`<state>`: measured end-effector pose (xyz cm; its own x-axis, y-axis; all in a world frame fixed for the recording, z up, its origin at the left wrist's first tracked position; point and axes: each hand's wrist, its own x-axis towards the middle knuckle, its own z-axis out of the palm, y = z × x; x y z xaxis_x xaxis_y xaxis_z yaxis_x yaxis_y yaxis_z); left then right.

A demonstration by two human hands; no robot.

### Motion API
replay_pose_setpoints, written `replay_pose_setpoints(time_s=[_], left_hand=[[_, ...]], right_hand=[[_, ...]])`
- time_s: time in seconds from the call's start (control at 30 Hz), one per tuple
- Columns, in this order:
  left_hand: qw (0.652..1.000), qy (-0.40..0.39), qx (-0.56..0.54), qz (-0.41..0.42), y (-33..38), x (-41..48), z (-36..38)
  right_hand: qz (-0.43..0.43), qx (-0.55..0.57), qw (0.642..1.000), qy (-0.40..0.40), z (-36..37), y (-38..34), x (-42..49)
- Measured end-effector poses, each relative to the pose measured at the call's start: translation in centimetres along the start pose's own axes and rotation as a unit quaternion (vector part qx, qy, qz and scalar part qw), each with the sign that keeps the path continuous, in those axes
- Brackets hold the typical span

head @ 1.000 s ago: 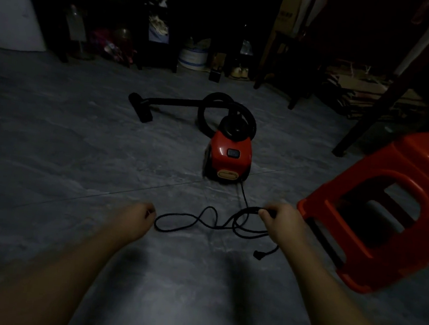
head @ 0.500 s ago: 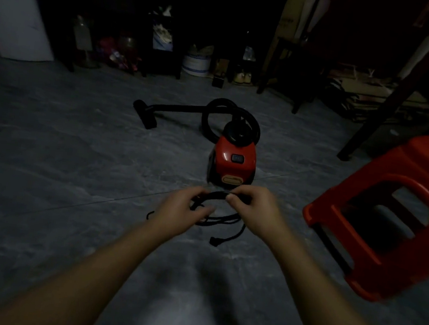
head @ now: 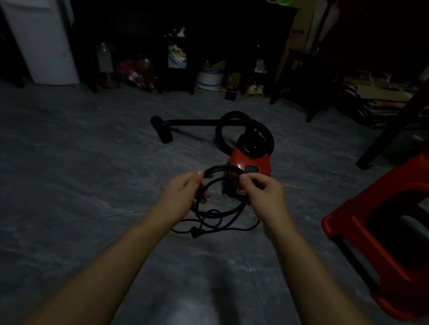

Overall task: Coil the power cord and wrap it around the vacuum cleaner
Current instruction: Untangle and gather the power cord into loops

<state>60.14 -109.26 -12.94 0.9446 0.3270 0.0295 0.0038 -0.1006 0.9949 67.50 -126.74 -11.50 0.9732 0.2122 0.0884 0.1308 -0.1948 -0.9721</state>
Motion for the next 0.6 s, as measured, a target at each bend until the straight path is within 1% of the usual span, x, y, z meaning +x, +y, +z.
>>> replay_pose_setpoints(time_s=[0.07,0.2,0.33,0.43,0.5,0.6], left_hand=[[1.000,-0.013,-0.003,-0.002,1.2,-0.4,-0.5],[0.999,-0.007,-0.044,0.009,2.8,-1.7,-1.6],[0.999,0.004,-0.021,0.024,3.2,-3.7,-1.9],[0.999,0.016,-0.019,0.030,2.5,-4.8,-2.6],[1.000,0.013,-0.006,0.012,2.0,-4.5,-3.4],[0.999,-0.025,0.025,-0.024,1.9,-3.5,-3.9]], right_hand=[[-0.011,-0.002,1.000,-0.008,-0.1,-0.1,0.3],[-0.005,-0.031,0.997,-0.063,-0.8,-0.4,0.2],[-0.013,-0.019,0.996,-0.081,-0.5,-0.6,-0.4],[-0.041,-0.016,0.995,-0.087,0.4,-0.7,-0.6],[-0.060,-0.021,0.993,-0.096,1.0,-0.5,-0.6],[-0.083,-0.035,0.992,-0.091,1.1,0.3,-0.4]])
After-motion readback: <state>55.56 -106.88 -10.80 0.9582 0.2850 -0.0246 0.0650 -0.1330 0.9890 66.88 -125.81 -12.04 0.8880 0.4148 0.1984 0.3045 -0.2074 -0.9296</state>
